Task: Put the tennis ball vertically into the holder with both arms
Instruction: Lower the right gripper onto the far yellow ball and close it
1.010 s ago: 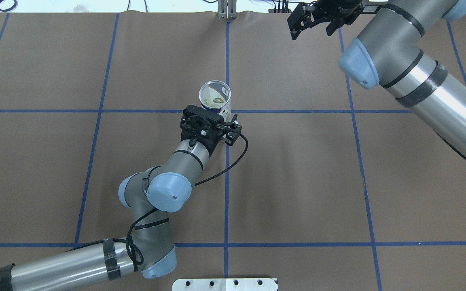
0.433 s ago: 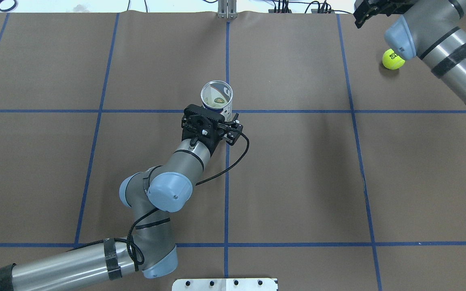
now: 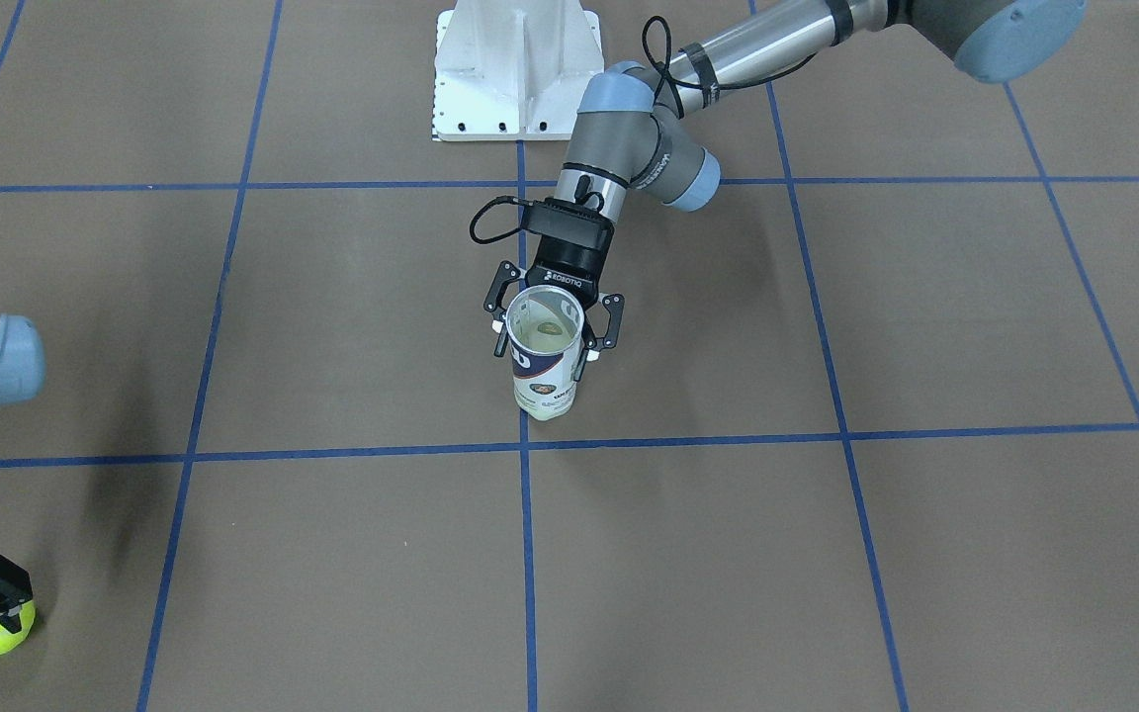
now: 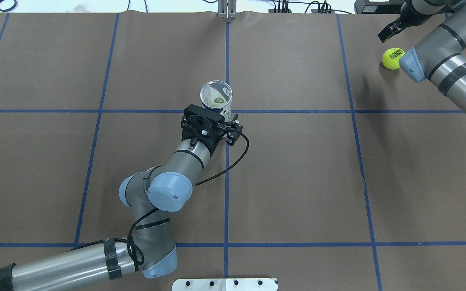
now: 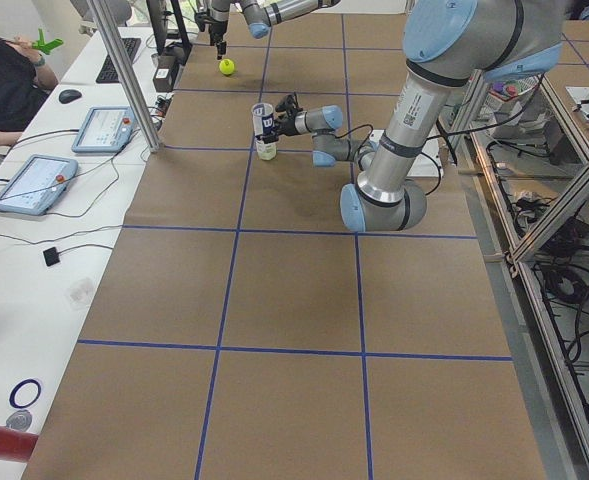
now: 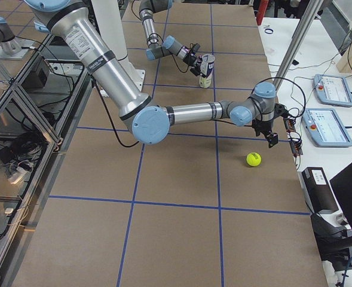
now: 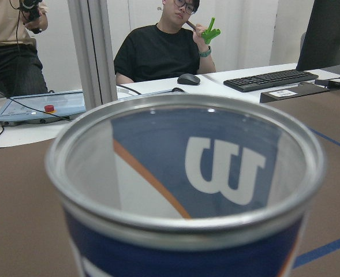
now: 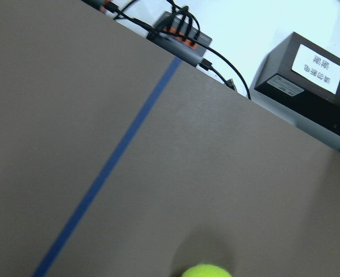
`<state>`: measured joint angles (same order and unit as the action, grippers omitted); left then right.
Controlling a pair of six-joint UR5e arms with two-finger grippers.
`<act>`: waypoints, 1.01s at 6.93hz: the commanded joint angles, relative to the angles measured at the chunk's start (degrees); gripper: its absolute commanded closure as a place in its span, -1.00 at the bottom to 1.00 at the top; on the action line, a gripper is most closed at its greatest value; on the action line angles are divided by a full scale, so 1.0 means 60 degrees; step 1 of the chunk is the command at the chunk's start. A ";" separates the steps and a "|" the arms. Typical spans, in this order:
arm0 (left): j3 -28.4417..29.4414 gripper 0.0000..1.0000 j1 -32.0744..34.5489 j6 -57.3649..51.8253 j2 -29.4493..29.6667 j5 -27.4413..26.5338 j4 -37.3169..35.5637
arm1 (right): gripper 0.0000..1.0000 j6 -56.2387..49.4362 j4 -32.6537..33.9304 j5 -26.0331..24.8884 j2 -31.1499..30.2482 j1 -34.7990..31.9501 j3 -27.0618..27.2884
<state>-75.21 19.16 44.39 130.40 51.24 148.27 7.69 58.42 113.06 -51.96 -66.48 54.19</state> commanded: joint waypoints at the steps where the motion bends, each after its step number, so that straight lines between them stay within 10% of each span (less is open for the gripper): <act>1: 0.0010 -0.98 0.0000 0.0000 -0.0009 0.0000 0.0000 | -0.98 -0.0314 -0.0669 -0.0546 -0.0171 0.0181 -0.0623; 7: 0.0010 -0.98 -0.0015 0.0000 -0.0009 0.0000 0.0015 | -0.97 0.0008 -0.0611 -0.0576 -0.0246 0.0739 -0.0960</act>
<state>-75.07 19.15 44.39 130.27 51.24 148.34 7.77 54.62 109.51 -53.30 -62.13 48.49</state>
